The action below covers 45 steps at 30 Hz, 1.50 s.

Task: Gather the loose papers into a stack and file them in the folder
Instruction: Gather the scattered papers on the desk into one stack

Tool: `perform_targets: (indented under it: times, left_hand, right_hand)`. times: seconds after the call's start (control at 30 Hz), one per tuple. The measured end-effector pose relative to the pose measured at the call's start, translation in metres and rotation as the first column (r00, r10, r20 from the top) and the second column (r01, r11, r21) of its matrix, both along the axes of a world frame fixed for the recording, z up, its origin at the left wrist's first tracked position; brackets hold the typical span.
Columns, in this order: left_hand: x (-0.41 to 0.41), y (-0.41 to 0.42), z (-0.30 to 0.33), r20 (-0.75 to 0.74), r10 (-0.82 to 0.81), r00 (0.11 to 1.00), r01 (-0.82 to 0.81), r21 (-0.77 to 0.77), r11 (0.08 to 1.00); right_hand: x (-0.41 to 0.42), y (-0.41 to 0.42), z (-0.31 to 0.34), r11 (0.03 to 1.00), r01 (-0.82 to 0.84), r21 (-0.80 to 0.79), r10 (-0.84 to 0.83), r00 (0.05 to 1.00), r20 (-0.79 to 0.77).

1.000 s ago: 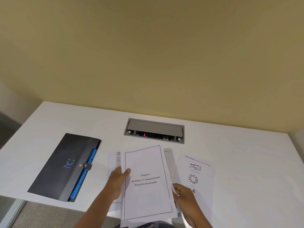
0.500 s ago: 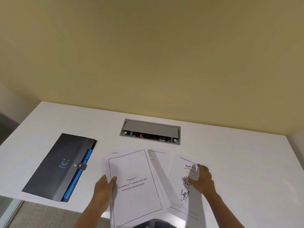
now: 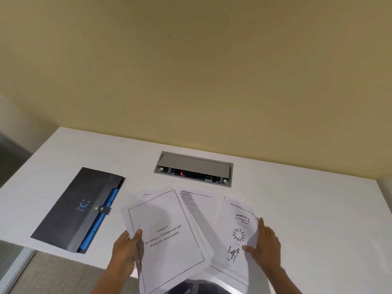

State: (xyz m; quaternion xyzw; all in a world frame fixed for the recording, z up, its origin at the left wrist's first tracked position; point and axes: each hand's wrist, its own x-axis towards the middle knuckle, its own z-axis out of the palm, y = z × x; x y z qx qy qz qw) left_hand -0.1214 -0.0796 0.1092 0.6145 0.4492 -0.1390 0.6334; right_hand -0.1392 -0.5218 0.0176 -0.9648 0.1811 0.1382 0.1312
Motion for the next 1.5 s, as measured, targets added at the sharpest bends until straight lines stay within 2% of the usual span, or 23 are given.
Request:
perform_targets:
  times: [0.1,0.23,0.3,0.43,0.53,0.67,0.8,0.97,1.1,1.17,1.27,1.33,1.4,1.5]
  left_hand:
    - [0.003,-0.01,0.005,0.0,-0.004,1.0,0.004,-0.037,0.999]
    - [0.007,-0.019,0.007,-0.001,-0.015,1.0,0.015,-0.057,0.998]
    - [0.011,-0.021,0.008,0.007,-0.024,1.0,0.024,-0.075,0.997]
    - [0.02,-0.027,0.011,0.013,-0.06,0.998,0.061,-0.135,0.989]
    - [0.028,-0.03,0.018,0.037,-0.118,0.992,0.123,-0.162,0.979]
    - [0.037,-0.031,0.023,0.04,-0.201,0.979,0.205,-0.168,0.964]
    - [0.041,-0.031,0.033,0.071,-0.267,0.961,0.276,-0.242,0.93]
    - [0.039,-0.027,0.038,0.08,-0.311,0.947,0.32,-0.296,0.9]
    - [0.035,-0.011,0.037,0.031,-0.334,0.942,0.324,-0.34,0.883]
    - [0.031,-0.005,0.037,0.003,-0.346,0.938,0.329,-0.319,0.889]
    - [0.024,0.005,0.037,-0.015,-0.355,0.935,0.341,-0.246,0.907]
    - [0.018,0.012,0.033,-0.019,-0.342,0.939,0.333,-0.182,0.925]
    - [0.012,0.027,0.028,-0.035,-0.271,0.962,0.267,-0.102,0.958]
    - [0.003,0.048,0.012,-0.08,-0.202,0.976,0.2,-0.029,0.979]
  right_hand:
    - [-0.013,0.013,0.011,0.975,0.178,0.135,-0.179,0.984,-0.004]
    - [-0.03,0.018,0.013,0.809,0.472,0.351,-0.493,0.87,-0.033]
    - [-0.035,0.016,0.021,0.747,0.497,0.442,-0.555,0.832,0.003]
    - [-0.037,0.008,0.06,0.729,0.424,0.538,-0.58,0.8,0.156]
    - [-0.029,0.005,0.095,0.687,0.383,0.618,-0.613,0.762,0.209]
    - [-0.013,0.018,0.127,0.59,0.283,0.757,-0.61,0.77,0.188]
    - [0.001,0.058,0.136,0.459,0.208,0.864,-0.547,0.832,0.091]
    - [0.004,0.117,0.144,0.383,0.15,0.912,-0.407,0.913,0.021]
    - [0.001,0.154,0.159,0.252,0.172,0.952,-0.302,0.949,-0.091]
    - [0.001,0.166,0.162,0.219,0.189,0.957,-0.253,0.959,-0.131]
    - [0.005,0.176,0.165,0.203,0.214,0.956,-0.182,0.967,-0.177]
    - [0.012,0.176,0.161,0.245,0.245,0.938,-0.162,0.964,-0.21]
    - [0.023,0.172,0.143,0.375,0.252,0.892,-0.174,0.964,-0.2]
    - [0.047,0.158,0.093,0.724,0.13,0.678,-0.081,0.991,-0.104]
